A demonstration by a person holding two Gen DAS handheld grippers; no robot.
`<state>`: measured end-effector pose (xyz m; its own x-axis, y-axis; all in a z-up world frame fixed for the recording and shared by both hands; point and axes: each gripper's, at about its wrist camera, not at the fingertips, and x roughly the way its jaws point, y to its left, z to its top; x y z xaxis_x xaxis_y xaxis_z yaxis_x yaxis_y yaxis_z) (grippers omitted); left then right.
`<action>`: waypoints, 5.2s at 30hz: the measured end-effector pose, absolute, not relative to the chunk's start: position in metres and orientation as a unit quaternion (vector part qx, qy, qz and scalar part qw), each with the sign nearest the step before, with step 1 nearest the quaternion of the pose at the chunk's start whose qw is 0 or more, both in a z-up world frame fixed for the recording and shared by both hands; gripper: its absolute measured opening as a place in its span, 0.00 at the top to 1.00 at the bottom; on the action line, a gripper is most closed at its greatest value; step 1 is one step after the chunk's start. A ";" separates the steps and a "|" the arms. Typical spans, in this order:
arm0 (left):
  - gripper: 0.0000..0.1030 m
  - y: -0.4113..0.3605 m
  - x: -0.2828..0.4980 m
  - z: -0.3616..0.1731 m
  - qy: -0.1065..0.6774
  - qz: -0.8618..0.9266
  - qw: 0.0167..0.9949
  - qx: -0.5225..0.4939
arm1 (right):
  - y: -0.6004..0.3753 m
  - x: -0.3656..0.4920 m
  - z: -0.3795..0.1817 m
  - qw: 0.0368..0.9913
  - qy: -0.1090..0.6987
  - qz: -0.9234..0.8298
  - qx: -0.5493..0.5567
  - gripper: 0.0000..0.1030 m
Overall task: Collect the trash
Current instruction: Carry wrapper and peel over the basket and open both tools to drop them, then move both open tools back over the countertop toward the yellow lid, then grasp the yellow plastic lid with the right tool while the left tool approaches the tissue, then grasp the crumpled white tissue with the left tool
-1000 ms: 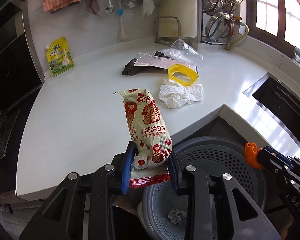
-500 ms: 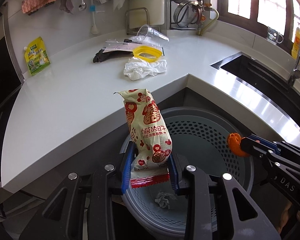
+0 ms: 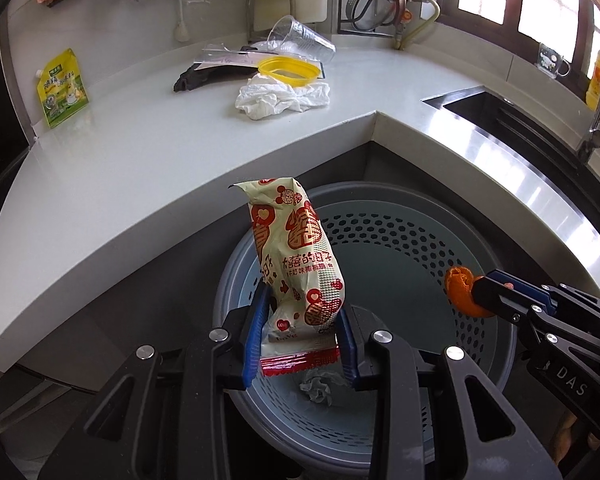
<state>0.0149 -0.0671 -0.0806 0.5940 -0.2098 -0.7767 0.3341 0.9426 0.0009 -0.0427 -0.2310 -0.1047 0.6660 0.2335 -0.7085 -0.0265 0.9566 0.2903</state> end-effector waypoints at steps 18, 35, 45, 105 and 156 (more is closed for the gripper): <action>0.39 -0.065 0.017 -0.084 0.430 -0.144 0.889 0.067 | -0.237 -0.043 -0.106 0.904 0.402 0.058 0.136 0.66; 0.14 -0.054 0.017 -0.072 0.408 -0.126 0.903 0.050 | -0.242 -0.047 -0.099 0.910 0.387 0.050 0.139 0.45; 0.07 -0.030 0.018 -0.042 0.354 -0.085 0.931 0.028 | -0.241 -0.044 -0.082 0.922 0.354 0.059 0.141 0.36; 0.06 -0.025 0.147 -0.025 0.372 0.015 0.928 -0.008 | -0.183 0.278 -0.056 0.869 0.428 0.240 -0.059 0.29; 0.82 -0.104 0.208 -0.033 0.388 -0.018 0.921 0.016 | -0.309 0.248 -0.029 0.917 0.369 0.113 0.105 0.30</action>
<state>0.2080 -0.1044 -0.0326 0.6976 -0.0201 -0.7162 0.0451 0.9989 0.0159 0.2484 -0.3087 -0.0292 0.7030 0.2835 -0.6523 -0.1293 0.9528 0.2748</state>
